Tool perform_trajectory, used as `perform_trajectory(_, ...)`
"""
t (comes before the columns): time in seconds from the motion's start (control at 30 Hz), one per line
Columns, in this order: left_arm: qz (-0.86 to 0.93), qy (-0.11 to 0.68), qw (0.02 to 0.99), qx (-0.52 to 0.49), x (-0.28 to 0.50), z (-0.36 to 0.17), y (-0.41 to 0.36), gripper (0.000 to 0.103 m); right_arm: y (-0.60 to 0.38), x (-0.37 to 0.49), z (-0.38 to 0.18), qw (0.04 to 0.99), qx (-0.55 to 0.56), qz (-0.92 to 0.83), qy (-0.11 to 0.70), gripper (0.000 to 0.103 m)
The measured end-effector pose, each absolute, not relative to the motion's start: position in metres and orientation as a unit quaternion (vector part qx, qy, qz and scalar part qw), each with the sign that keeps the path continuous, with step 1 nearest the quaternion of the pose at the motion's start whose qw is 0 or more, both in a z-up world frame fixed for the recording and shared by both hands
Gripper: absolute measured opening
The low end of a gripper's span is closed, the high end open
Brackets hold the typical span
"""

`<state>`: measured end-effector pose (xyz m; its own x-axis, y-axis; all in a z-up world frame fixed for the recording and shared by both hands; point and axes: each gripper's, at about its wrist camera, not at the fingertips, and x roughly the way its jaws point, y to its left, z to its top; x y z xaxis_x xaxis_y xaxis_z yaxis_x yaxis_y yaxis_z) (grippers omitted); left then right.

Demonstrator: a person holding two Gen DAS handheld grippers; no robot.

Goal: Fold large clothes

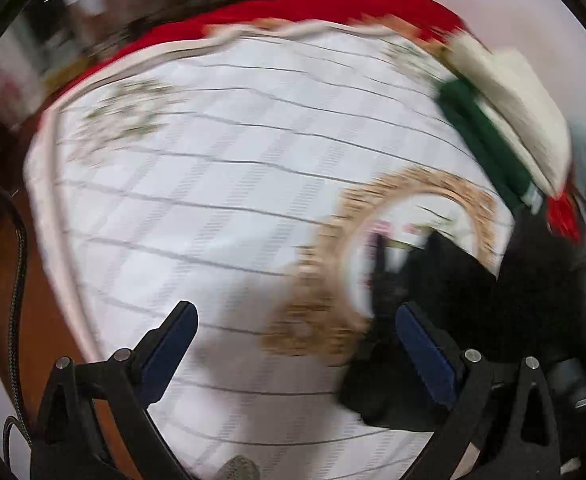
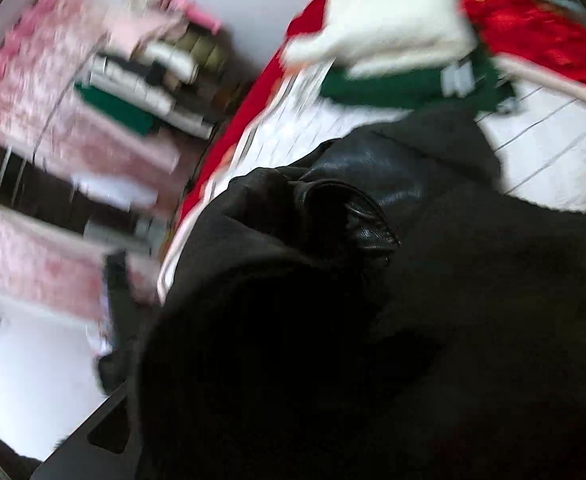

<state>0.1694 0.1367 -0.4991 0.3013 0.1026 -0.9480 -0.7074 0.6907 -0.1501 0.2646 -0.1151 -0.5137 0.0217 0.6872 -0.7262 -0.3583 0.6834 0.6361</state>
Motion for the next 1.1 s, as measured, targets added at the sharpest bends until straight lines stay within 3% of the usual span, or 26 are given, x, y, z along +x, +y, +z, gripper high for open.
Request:
perform_trajectory(0.17,0.309,0.517,0.739,-0.302,0.135,-0.503,0.169,0.102,-0.042,0.223,-0.601,0.641,0.070,0.370,0.669,0.018)
perform_trajectory(0.27,0.316,0.508,0.743,-0.300,0.126,-0.493,0.173,0.102,-0.016,0.207,-0.628,0.619,0.019,0.362,0.697,0.026)
perform_trajectory(0.33,0.314,0.499,0.751,-0.295,0.128,-0.482,0.174,0.102,-0.008,0.204,-0.618,0.620,0.006,0.379,0.687,0.045)
perform_trajectory(0.37,0.311,0.493,0.757,-0.294,0.129,-0.476,0.176,0.102,-0.006,0.202,-0.608,0.610,0.011,0.400,0.684,0.074)
perform_trajectory(0.4,0.309,0.488,0.762,-0.293,0.131,-0.470,0.178,0.102,-0.005,0.199,-0.597,0.605,0.012,0.415,0.679,0.094)
perform_trajectory(0.67,0.273,0.467,0.805,-0.245,0.163,-0.423,0.156,0.102,-0.084,0.203,-0.517,0.657,0.047,0.405,0.635,0.091)
perform_trajectory(0.73,0.258,0.481,0.807,-0.227,0.177,-0.431,0.139,0.102,-0.111,0.220,-0.510,0.683,0.052,0.370,0.628,0.063)
perform_trajectory(0.77,0.249,0.489,0.806,-0.222,0.183,-0.438,0.131,0.102,-0.123,0.230,-0.513,0.689,0.054,0.351,0.632,0.038)
perform_trajectory(0.8,0.244,0.494,0.805,-0.220,0.188,-0.444,0.125,0.102,-0.133,0.239,-0.518,0.692,0.059,0.334,0.637,0.028)
perform_trajectory(0.93,0.234,0.522,0.795,-0.202,0.211,-0.477,0.099,0.102,-0.149,0.291,-0.560,0.697,0.081,0.288,0.652,0.027)
perform_trajectory(1.1,0.237,0.542,0.781,-0.200,0.225,-0.502,0.092,0.102,-0.092,0.336,-0.617,0.678,0.044,0.283,0.677,0.026)
